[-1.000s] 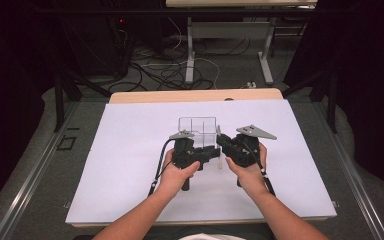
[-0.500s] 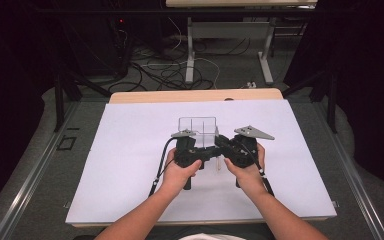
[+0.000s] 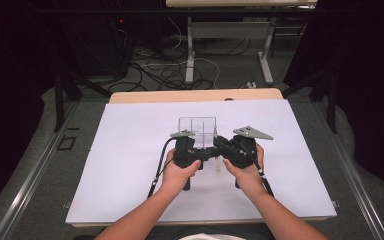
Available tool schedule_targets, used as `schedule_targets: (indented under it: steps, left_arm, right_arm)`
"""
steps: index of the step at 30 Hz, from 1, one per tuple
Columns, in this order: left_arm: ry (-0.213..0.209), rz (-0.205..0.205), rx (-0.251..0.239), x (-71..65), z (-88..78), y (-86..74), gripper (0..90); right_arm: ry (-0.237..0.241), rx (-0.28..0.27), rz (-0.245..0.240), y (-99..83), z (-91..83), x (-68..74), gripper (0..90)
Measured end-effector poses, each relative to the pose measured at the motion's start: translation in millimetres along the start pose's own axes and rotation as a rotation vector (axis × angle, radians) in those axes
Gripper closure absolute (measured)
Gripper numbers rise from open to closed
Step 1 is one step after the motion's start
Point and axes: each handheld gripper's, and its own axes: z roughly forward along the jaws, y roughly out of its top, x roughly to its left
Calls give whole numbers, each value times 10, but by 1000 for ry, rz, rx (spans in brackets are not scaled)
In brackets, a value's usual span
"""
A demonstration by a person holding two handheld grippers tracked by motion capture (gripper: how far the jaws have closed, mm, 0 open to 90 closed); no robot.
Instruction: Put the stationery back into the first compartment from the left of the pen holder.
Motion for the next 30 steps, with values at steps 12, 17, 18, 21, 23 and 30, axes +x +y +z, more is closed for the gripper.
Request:
schedule_targets:
  steps: [12,17,18,21,23,30]
  left_arm:
    - [39,-3,-47,100,-114,40,793]
    - [73,-4,-89,172,-231,62,794]
    - [80,-1,-96,181,-254,63,794]
    - [106,10,-118,205,-312,72,794]
    - [126,27,-140,221,-347,87,794]
    - [186,90,-212,237,-490,176,793]
  right_arm:
    - [32,-10,18,44,-19,-56,539]
    - [30,-6,39,59,-18,-121,472]
    - [28,-6,42,60,-13,-134,461]
    - [24,0,47,57,-5,-173,411]
    - [15,9,43,49,8,-205,382]
    - [-38,36,37,36,23,-279,310]
